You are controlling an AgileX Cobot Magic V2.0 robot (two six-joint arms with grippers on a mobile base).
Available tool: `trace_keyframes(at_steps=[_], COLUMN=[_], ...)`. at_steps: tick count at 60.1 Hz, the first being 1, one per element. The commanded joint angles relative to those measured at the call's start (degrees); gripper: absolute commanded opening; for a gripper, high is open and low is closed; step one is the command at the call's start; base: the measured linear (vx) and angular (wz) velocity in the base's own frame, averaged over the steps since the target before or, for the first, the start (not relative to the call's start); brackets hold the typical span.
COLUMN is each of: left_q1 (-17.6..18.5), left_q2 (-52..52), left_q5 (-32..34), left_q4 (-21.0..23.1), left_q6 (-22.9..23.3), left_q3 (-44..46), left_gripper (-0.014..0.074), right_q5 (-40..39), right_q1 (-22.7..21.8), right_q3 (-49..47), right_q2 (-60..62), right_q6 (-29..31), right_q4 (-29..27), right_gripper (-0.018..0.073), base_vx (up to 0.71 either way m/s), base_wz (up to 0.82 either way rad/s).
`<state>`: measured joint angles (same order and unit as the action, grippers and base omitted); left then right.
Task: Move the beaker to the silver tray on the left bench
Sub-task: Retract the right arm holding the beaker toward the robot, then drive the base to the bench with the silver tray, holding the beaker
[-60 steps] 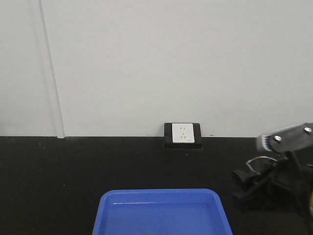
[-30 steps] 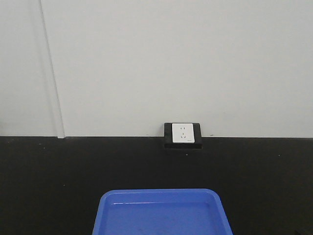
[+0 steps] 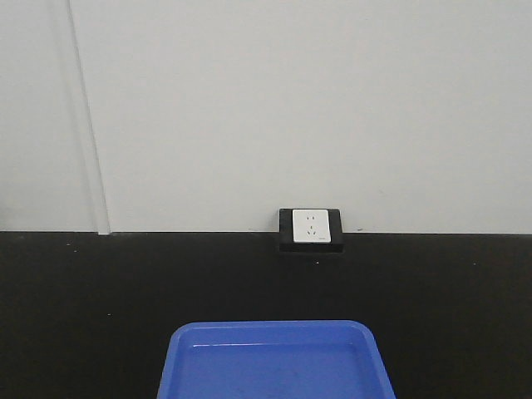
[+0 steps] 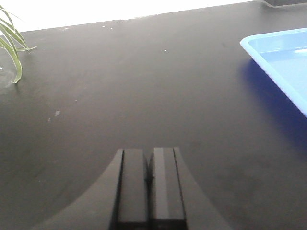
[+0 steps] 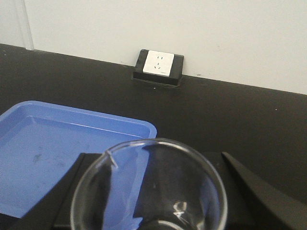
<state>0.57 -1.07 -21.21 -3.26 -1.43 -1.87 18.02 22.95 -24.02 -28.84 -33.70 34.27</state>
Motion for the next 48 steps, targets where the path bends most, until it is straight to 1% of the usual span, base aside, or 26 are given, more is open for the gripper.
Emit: trace_keyframes(at_steps=[1,24,48], left_q1=[0.33,0.33,0.33], left_q2=[-0.42,-0.42,-0.42], left_q5=[4.34,4.34,4.34], left_q4=[0.16,0.16,0.16], left_q6=[0.10,0.10,0.10], left_q3=[-1.14,-1.14,-1.14], left_gripper=[0.0001,0.0001,0.0001], right_q5=[-3.85,-3.85,-3.85], right_q1=[-0.16,-0.16,-0.16], right_q3=[-1.81,-1.81,-1.81], right_q2=[-0.11,-0.11,-0.11], right_q6=[-0.03,-0.03,-0.03], right_q4=[1.10,1.10,1.10], right_gripper=[-0.0011,-0.0011,-0.0011], base_vx=[0.00,-0.04,-0.18], base_wz=[0.00,-0.01,-0.03])
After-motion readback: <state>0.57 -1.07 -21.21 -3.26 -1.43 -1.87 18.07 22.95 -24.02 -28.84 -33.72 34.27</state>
